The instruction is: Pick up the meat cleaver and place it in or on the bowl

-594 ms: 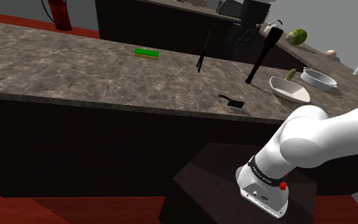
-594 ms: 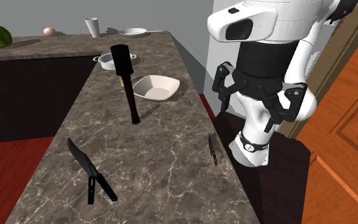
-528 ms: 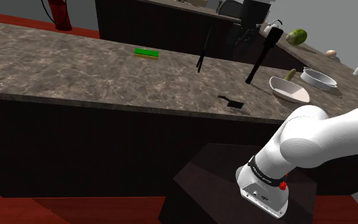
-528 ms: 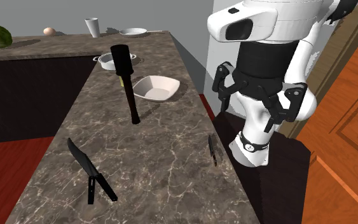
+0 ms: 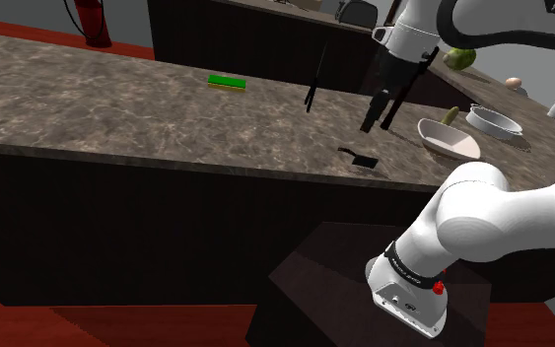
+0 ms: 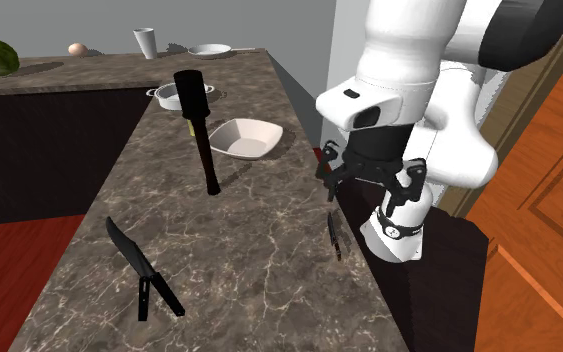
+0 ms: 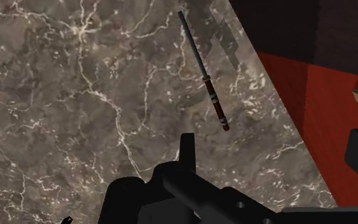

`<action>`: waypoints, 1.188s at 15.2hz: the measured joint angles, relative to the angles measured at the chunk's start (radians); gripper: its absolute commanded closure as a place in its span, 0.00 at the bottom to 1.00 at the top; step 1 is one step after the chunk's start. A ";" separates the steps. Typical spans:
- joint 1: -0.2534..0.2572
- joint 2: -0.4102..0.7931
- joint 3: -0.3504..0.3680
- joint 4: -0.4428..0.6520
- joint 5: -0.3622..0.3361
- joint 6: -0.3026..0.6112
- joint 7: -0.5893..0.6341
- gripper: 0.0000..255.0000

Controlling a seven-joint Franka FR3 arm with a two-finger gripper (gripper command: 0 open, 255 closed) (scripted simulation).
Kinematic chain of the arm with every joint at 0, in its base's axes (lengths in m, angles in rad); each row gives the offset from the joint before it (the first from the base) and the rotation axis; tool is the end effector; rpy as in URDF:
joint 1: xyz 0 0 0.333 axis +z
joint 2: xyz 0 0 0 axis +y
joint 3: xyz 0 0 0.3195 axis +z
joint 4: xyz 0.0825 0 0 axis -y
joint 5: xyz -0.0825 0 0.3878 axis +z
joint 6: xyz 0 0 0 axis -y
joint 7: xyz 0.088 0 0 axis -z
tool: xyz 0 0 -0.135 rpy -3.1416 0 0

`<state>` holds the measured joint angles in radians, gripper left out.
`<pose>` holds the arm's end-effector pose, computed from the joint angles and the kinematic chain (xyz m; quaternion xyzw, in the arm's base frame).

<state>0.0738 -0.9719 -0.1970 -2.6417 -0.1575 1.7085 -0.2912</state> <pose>0.2695 -0.0550 0.4874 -0.9908 -0.1345 -0.0158 0.0004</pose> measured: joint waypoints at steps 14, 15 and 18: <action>0.001 -0.079 -0.236 -0.309 -0.218 0.312 -0.358 0.00; 0.000 -0.076 -0.238 -0.311 -0.220 0.317 -0.359 0.00; -0.002 -0.076 -0.240 -0.315 -0.223 0.320 -0.360 0.00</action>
<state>0.0714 -1.0483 -0.4374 -2.9565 -0.3800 2.0290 -0.6515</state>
